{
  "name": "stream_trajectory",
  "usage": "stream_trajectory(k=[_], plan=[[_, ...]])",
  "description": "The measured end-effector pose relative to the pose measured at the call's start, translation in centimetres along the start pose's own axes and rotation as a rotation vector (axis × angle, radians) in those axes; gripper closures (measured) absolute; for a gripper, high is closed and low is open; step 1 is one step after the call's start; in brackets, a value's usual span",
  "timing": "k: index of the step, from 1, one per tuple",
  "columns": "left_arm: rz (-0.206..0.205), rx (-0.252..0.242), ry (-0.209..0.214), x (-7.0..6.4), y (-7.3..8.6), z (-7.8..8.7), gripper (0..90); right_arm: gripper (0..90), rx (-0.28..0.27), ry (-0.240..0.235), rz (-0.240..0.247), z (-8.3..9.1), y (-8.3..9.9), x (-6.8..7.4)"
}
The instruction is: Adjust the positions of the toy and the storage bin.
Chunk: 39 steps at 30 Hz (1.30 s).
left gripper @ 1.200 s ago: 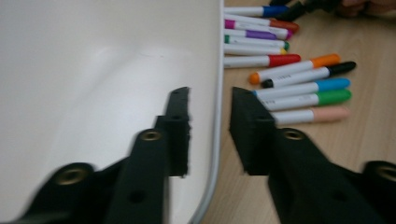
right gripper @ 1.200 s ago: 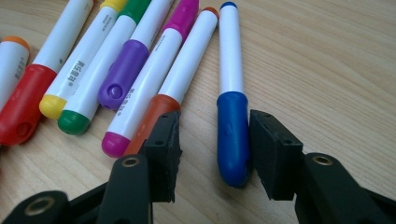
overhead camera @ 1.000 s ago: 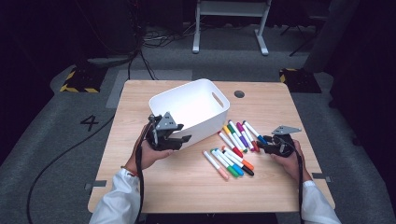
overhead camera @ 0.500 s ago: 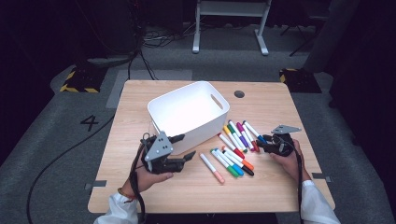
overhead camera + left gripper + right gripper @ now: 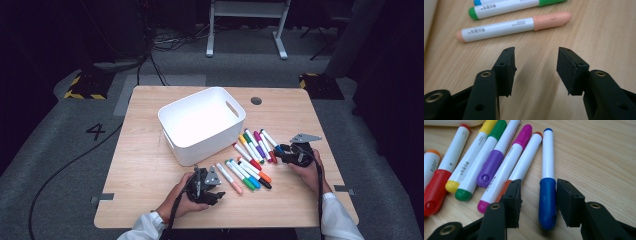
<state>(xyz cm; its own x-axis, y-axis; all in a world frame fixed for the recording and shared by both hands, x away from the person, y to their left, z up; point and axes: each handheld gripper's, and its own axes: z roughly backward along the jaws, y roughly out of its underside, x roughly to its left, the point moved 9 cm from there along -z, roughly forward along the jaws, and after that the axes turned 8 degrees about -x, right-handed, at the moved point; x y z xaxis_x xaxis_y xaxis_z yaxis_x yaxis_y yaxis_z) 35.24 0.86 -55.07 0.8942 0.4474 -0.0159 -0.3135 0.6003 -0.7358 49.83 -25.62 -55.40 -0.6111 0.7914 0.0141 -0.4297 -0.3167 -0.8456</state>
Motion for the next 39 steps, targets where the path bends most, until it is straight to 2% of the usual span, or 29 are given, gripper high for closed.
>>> stream_trajectory(k=[2, 7, 8, 9, 10, 13, 14, 15, 18, 21, 23, 25, 26, 29, 31, 32, 33, 34, 36, 37, 39], plan=[[0.034, -0.009, 0.012, -0.4, -0.5, -1.9, 50.6, 57.7, -0.004, -0.001, -0.012, -0.2, -0.1, -0.1], [0.055, -0.032, -0.012, -0.1, -1.9, -3.4, 51.3, 62.0, 0.005, 0.019, 0.018, -0.7, -0.1, -0.3], [0.046, -0.019, -0.015, 0.1, -2.0, -3.5, 51.3, 64.0, 0.005, 0.019, 0.016, -0.9, -0.1, -0.2], [0.061, -0.047, -0.04, 0.4, -2.4, -4.0, 51.3, 66.7, 0.004, 0.021, 0.015, -1.0, -0.1, -0.2], [0.072, -0.052, -0.051, 0.7, -2.6, -4.3, 51.2, 69.9, 0.01, 0.017, 0.035, -1.0, -0.2, 0.1], [0.089, -0.048, -0.082, 1.3, -2.9, -4.7, 51.1, 71.1, 0.016, 0.026, 0.055, -1.0, -0.2, 0.2], [0.077, -0.06, -0.096, 1.7, -3.1, -4.8, 51.0, 72.0, 0.02, 0.027, 0.062, -0.9, -0.2, 0.3], [0.094, -0.051, -0.097, 1.8, -3.0, -4.8, 49.4, 72.5, 0.021, 0.028, 0.062, -0.9, -0.2, 0.3], [0.115, -0.078, -0.112, 2.6, -3.5, -5.4, 47.8, 73.7, 0.024, 0.046, 0.058, -0.6, -0.1, -0.2], [0.13, -0.079, -0.115, 2.6, -3.6, -5.7, 47.9, 73.8, 0.027, 0.033, 0.048, -0.4, 0.0, -0.1], [0.099, -0.077, -0.099, 2.6, -4.0, -6.0, 47.8, 73.7, 0.026, 0.023, 0.061, -0.3, 0.1, 0.2], [0.099, -0.079, -0.078, 2.3, -4.4, -6.4, 47.1, 73.8, 0.034, 0.019, 0.088, 0.0, 0.3, 0.4], [0.082, -0.076, -0.076, 2.3, -4.6, -6.5, 46.4, 73.8, 0.032, 0.024, 0.084, 0.0, 0.3, 0.5], [0.087, -0.075, -0.061, 2.2, -4.6, -6.6, 44.6, 73.8, 0.041, 0.041, 0.108, 0.4, 0.5, 0.5], [0.093, -0.078, -0.055, 2.2, -4.5, -6.5, 42.9, 73.1, 0.041, 0.045, 0.103, 0.7, 0.7, 0.3], [0.097, -0.063, -0.043, 2.2, -4.3, -6.3, 39.3, 65.7, 0.041, 0.056, 0.095, 0.9, 0.8, -0.1], [0.097, -0.063, -0.043, 2.2, -4.3, -6.3, 38.0, 65.7, 0.041, 0.056, 0.095, 0.9, 0.8, -0.1], [0.081, -0.065, -0.057, 2.4, -4.3, -6.2, 38.0, 64.4, 0.042, 0.063, 0.085, 1.0, 0.8, -0.3], [0.092, -0.054, -0.047, 2.5, -4.0, -5.9, 36.2, 60.7, 0.035, 0.065, 0.067, 1.2, 0.8, -0.6], [0.085, -0.056, -0.065, 2.8, -3.9, -5.8, 35.8, 59.2, 0.03, 0.062, 0.067, 1.3, 0.7, -0.7], [0.118, -0.048, -0.062, 3.0, -3.6, -5.6, 33.7, 54.8, 0.019, 0.054, 0.044, 1.3, 0.5, -0.8]])
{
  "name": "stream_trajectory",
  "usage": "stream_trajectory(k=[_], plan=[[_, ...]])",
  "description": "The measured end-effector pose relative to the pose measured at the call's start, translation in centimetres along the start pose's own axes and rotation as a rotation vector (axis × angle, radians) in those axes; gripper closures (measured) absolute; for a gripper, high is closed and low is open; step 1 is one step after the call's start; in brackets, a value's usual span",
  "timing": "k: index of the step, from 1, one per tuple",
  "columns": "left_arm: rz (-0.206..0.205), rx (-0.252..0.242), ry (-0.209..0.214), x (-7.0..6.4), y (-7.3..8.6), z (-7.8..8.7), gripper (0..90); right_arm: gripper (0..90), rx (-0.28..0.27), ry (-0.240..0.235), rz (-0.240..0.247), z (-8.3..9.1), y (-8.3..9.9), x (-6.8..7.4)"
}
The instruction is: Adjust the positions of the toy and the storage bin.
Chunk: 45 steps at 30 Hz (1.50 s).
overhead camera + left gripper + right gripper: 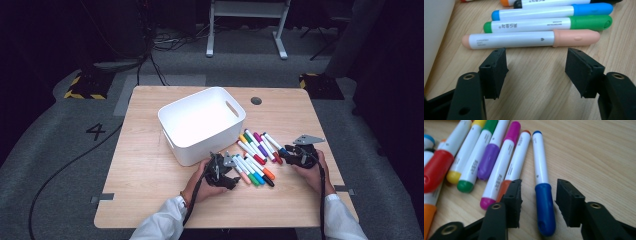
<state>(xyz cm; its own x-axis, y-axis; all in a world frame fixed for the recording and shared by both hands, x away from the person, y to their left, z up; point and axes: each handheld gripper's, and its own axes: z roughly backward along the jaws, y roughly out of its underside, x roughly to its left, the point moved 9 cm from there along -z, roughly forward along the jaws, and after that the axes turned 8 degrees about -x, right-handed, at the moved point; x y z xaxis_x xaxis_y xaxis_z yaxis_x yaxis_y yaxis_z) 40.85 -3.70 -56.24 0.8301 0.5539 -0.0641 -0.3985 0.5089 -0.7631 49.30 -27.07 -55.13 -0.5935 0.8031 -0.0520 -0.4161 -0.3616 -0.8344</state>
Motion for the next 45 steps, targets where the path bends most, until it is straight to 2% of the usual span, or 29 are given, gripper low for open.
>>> stream_trajectory(k=[2, 4, 5, 6, 7, 9, 12, 13, 16, 17, 19, 20, 21, 23, 28, 29, 32, 33, 34, 35, 42, 44, 45], plan=[[-0.003, -0.009, -0.016, 0.5, 0.0, 0.1, 31.5, 52.5, -0.024, -0.016, -0.047, -0.1, -0.5, -0.1], [0.015, -0.008, -0.015, 0.7, 0.1, 0.3, 30.9, 49.1, -0.035, -0.021, -0.065, -0.4, -0.9, -0.4], [0.012, -0.009, -0.02, 0.9, 0.2, 0.3, 29.9, 47.6, -0.035, -0.026, -0.069, -0.5, -1.0, -0.4], [0.035, 0.003, -0.029, 1.0, 0.3, 0.5, 29.4, 47.5, -0.029, -0.034, -0.084, -0.7, -1.0, -0.3], [0.025, -0.009, -0.022, 1.2, 0.3, 0.5, 29.3, 47.1, -0.018, -0.041, -0.083, -0.9, -1.0, -0.3], [0.029, -0.013, -0.031, 1.3, 0.4, 0.6, 29.0, 52.7, -0.007, -0.05, -0.088, -1.2, -0.9, -0.3], [0.023, -0.015, -0.052, 1.7, 0.3, 0.5, 29.7, 57.0, 0.011, -0.025, -0.069, -1.4, -0.7, -0.4], [0.023, -0.016, -0.061, 1.8, 0.3, 0.5, 30.7, 62.1, 0.027, -0.019, -0.038, -1.6, -0.5, -0.3], [0.034, -0.021, -0.113, 2.5, 0.2, 0.3, 32.4, 66.5, 0.027, -0.015, -0.031, -1.6, -0.4, -0.2], [0.057, -0.021, -0.129, 2.7, 0.1, 0.2, 33.5, 70.4, 0.023, -0.016, -0.025, -1.6, -0.4, 0.0], [0.06, -0.027, -0.141, 2.9, -0.1, 0.0, 33.5, 72.3, 0.023, -0.011, -0.016, -1.6, -0.4, 0.0], [0.079, -0.031, -0.14, 2.8, -0.1, -0.2, 33.5, 72.9, 0.023, -0.007, -0.009, -1.5, -0.4, 0.1], [0.061, -0.035, -0.16, 3.1, -0.3, -0.2, 33.5, 73.1, 0.024, -0.001, -0.002, -1.5, -0.4, 0.1], [0.072, -0.038, -0.161, 3.0, -0.5, -0.4, 34.0, 73.4, 0.021, -0.001, 0.005, -1.4, -0.3, 0.2], [0.061, -0.032, -0.162, 3.1, -1.0, -0.9, 35.1, 73.6, 0.027, -0.001, 0.016, -1.0, -0.1, 0.2], [0.05, -0.026, -0.154, 3.1, -1.1, -1.1, 35.3, 73.6, 0.026, -0.001, 0.022, -0.8, 0.0, 0.2], [0.055, -0.014, -0.139, 2.9, -1.4, -1.4, 35.4, 73.5, 0.028, 0.003, 0.028, -0.6, 0.2, 0.1], [0.049, -0.006, -0.155, 3.0, -1.4, -1.4, 35.4, 73.3, 0.028, 0.01, 0.02, -0.4, 0.2, 0.1], [0.033, -0.008, -0.154, 3.1, -1.6, -1.5, 35.4, 73.3, 0.03, 0.017, 0.025, -0.3, 0.3, -0.1], [0.036, -0.013, -0.14, 3.0, -1.7, -1.7, 35.3, 73.2, 0.03, 0.019, 0.021, -0.2, 0.4, -0.2], [0.03, 0.008, -0.126, 3.0, -2.8, -2.9, 35.1, 70.9, 0.028, 0.059, -0.008, 0.5, 1.0, -1.6], [0.036, 0.014, -0.119, 2.9, -3.0, -3.2, 35.4, 69.2, 0.023, 0.065, -0.016, 0.5, 1.1, -1.9], [0.029, 0.013, -0.118, 2.9, -3.1, -3.3, 35.3, 65.4, 0.022, 0.075, -0.024, 0.6, 1.1, -2.2]])
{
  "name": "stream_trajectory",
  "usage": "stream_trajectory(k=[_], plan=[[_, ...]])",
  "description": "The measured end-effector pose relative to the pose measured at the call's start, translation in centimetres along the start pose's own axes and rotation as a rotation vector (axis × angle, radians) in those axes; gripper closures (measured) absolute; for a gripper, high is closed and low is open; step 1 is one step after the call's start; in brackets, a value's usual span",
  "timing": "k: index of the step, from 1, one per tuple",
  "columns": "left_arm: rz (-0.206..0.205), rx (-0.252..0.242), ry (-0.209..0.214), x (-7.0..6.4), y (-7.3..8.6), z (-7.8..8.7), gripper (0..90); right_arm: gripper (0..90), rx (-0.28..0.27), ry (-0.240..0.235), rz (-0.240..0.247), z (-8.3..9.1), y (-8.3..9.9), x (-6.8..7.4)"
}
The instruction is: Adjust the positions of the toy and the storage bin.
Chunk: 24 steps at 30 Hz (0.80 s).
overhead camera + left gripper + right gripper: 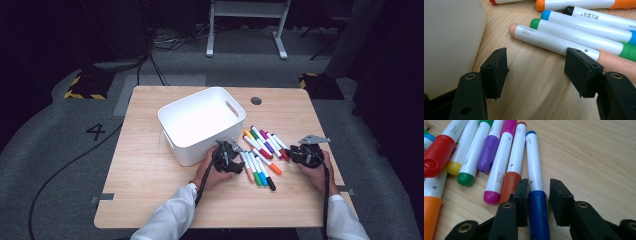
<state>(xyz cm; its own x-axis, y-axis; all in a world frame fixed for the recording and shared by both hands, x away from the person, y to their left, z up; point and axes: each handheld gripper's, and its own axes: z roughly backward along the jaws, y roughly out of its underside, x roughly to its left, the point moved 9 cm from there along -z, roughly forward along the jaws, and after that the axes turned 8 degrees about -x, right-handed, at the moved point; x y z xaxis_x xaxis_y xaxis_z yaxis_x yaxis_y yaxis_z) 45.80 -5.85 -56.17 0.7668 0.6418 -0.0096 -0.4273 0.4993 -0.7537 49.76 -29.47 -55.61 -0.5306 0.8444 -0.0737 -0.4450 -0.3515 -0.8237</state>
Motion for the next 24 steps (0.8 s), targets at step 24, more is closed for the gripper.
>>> stream_trajectory(k=[24], plan=[[-0.052, -0.215, -0.111, 2.4, -5.7, 15.0, 26.1, 50.2, -0.011, -0.035, -0.052, -0.8, -0.6, -0.3]])
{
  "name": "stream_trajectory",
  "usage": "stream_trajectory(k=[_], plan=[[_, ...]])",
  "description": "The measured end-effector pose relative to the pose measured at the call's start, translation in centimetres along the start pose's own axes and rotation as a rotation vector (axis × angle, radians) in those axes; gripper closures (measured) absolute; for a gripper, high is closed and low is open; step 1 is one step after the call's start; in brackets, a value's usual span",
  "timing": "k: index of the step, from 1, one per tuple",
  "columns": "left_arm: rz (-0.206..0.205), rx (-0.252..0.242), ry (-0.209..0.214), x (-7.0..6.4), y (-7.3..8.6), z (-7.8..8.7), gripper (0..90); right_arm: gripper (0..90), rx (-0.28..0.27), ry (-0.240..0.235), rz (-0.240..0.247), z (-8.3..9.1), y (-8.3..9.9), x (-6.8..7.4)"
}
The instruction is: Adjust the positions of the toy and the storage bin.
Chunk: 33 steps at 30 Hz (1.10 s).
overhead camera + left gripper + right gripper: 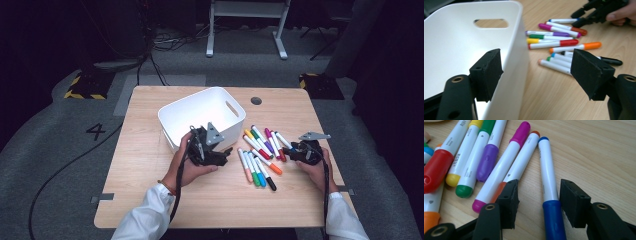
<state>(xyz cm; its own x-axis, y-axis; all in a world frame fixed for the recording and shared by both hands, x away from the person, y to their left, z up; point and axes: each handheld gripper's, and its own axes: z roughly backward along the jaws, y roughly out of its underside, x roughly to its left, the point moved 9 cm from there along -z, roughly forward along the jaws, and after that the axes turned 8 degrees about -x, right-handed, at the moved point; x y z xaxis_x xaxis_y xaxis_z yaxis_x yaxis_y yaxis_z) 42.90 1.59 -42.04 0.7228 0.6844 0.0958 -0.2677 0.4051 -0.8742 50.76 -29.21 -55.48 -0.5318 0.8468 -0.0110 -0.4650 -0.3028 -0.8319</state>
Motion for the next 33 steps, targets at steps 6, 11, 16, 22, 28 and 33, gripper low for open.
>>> stream_trajectory(k=[6, 11, 16, 22, 28, 33], plan=[[0.06, 0.126, -0.032, 2.9, 2.0, 0.5, 50.9, 50.3, 0.006, -0.009, 0.007, 0.0, 0.1, 0.1], [0.041, 0.205, -0.012, 3.4, 3.5, 0.5, 70.3, 50.0, 0.008, -0.004, 0.009, -0.2, 0.2, 0.0], [0.022, 0.221, 0.067, 3.6, 3.9, 1.0, 79.9, 55.5, 0.006, 0.013, 0.005, -0.3, 0.1, -0.2], [-0.008, 0.243, 0.149, 4.0, 5.1, 3.6, 82.9, 62.7, 0.011, 0.015, -0.001, -0.3, 0.1, -0.6], [-0.025, 0.261, 0.227, 4.4, 7.3, 7.6, 84.2, 63.5, 0.006, 0.0, 0.009, -0.4, 0.0, -0.5], [-0.101, 0.27, 0.308, 3.9, 8.7, 10.3, 84.9, 63.3, 0.005, -0.006, 0.01, -0.4, 0.0, -0.3]])
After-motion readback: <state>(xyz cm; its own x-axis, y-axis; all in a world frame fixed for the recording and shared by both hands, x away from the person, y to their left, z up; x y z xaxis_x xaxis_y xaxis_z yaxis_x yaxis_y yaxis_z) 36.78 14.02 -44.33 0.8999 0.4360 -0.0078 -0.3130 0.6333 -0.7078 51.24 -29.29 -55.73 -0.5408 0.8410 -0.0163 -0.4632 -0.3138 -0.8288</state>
